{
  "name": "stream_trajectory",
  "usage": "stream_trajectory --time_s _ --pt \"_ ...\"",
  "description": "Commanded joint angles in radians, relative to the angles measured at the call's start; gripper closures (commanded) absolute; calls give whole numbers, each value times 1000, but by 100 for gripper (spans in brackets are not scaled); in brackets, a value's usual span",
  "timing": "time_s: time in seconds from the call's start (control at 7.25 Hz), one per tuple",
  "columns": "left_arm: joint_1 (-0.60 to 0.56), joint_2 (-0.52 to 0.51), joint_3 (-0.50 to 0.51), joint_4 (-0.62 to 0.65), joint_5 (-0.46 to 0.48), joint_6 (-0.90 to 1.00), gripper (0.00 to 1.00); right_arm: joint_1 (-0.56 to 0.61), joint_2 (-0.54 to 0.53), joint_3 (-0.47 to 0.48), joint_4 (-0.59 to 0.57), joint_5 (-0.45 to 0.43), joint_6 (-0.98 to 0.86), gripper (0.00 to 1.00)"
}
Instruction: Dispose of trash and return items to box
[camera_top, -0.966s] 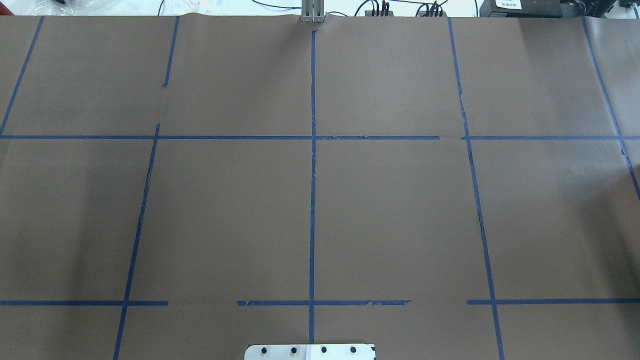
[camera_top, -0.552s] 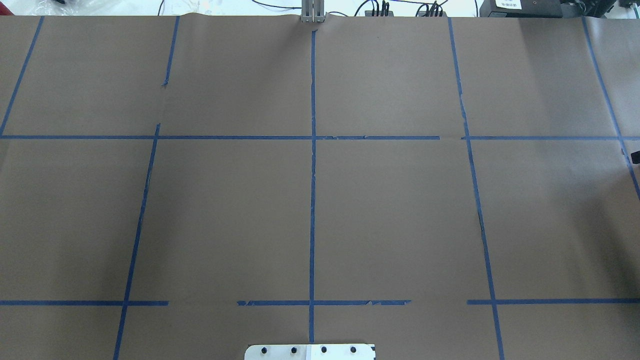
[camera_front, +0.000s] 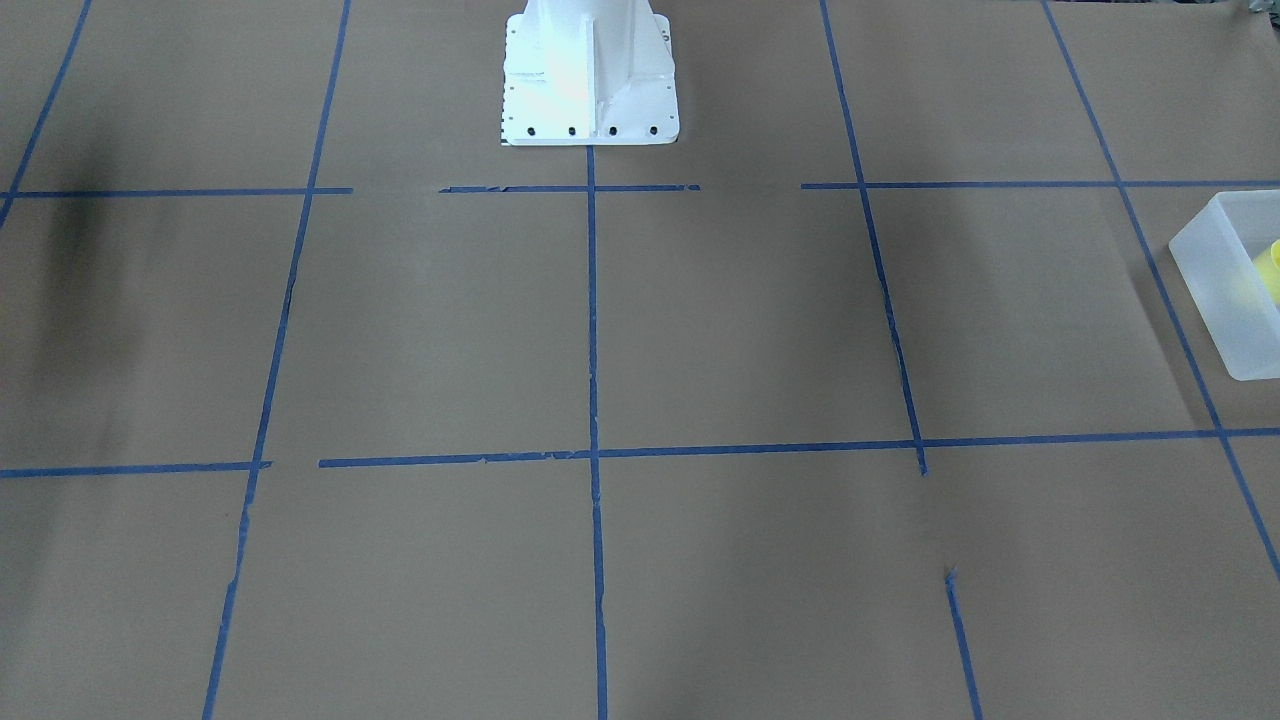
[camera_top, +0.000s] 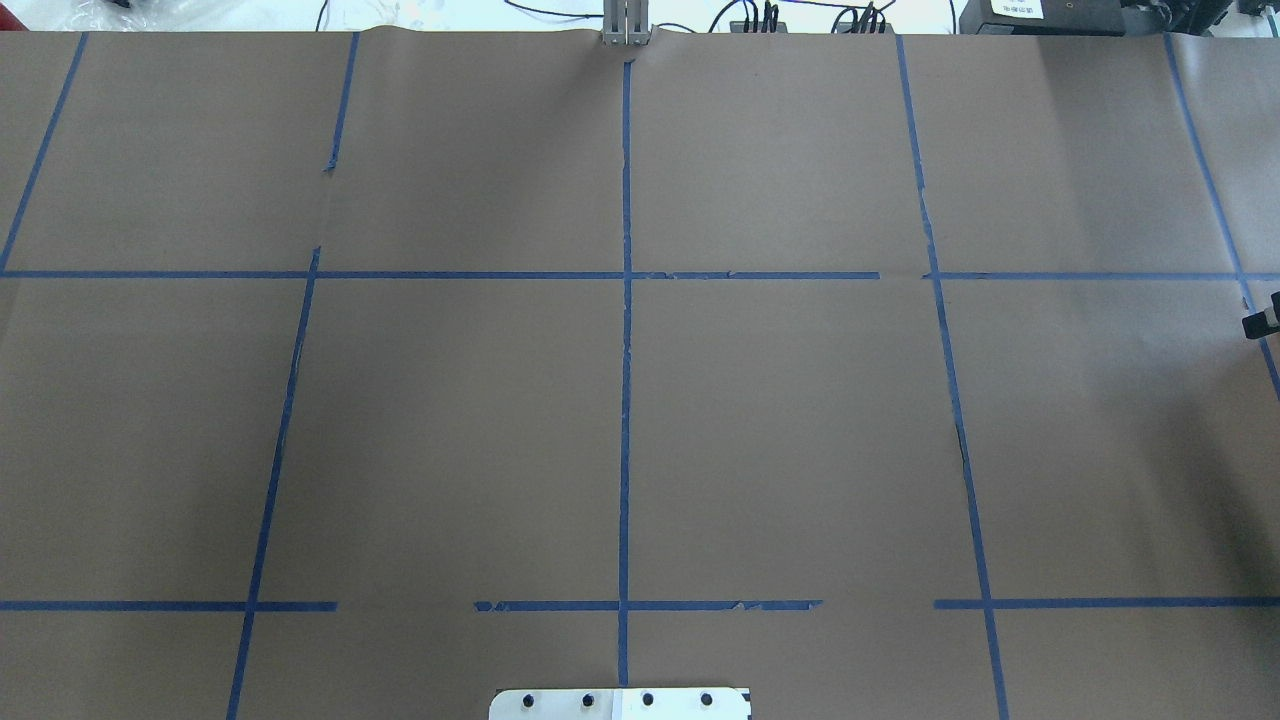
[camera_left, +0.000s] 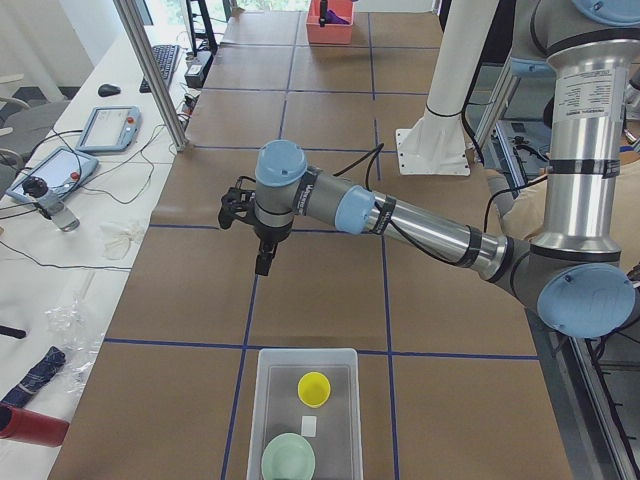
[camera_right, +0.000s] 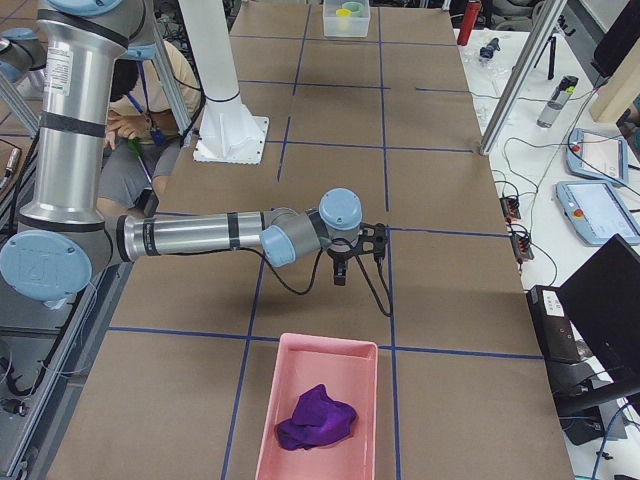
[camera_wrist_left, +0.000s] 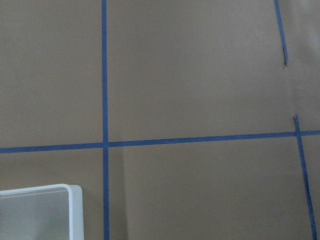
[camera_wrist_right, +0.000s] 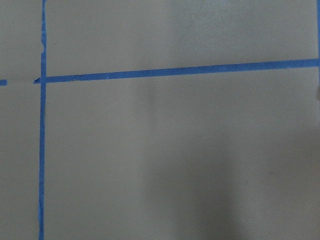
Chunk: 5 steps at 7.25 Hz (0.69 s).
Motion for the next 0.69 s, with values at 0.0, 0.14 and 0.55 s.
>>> stream_trajectory --time_s 0.0,0.14,0.55 --pt "-11 14 14 129 19 190 0 -21 1 -4 -7 0 -39 0" --pt "-9 42 47 126 12 201 0 -18 8 -4 -72 0 -135 0" --pt "-6 48 144 102 7 205 0 27 108 2 -344 -6 -392 0"
